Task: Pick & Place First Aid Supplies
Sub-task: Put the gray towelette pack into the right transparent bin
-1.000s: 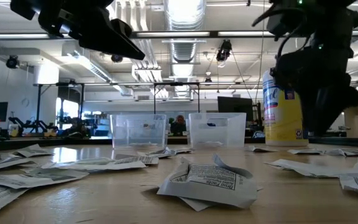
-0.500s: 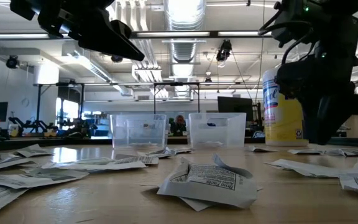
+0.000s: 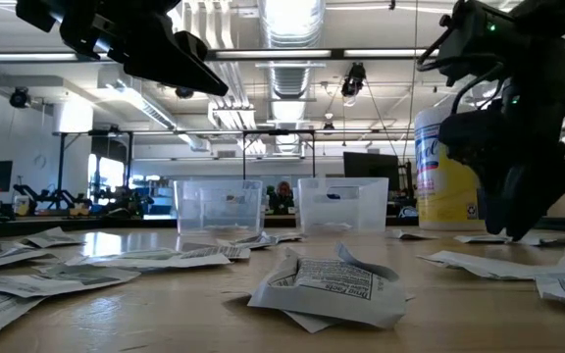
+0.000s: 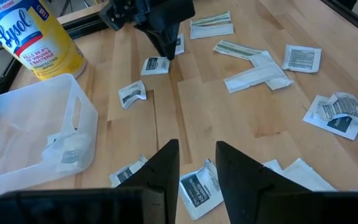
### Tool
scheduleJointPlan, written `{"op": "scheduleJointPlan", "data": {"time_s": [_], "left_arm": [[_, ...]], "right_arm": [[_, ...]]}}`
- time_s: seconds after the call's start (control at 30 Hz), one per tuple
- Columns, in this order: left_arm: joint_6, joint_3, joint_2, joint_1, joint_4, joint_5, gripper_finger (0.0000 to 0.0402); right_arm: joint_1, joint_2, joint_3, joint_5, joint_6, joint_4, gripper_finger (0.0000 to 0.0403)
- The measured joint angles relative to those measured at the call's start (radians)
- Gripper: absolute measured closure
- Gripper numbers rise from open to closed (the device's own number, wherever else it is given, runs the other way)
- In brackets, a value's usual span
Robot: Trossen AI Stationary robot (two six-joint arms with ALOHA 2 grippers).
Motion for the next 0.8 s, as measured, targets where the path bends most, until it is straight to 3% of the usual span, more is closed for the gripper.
{"op": "scheduleJointPlan", "data": {"time_s": [0.8], "left_arm": [[0.002,0.0,0.0,0.0,0.0,0.0,0.0302]], "right_arm": [[-0.002,-0.002,-0.043,0.079,0.064,0.021,0.0281]]}}
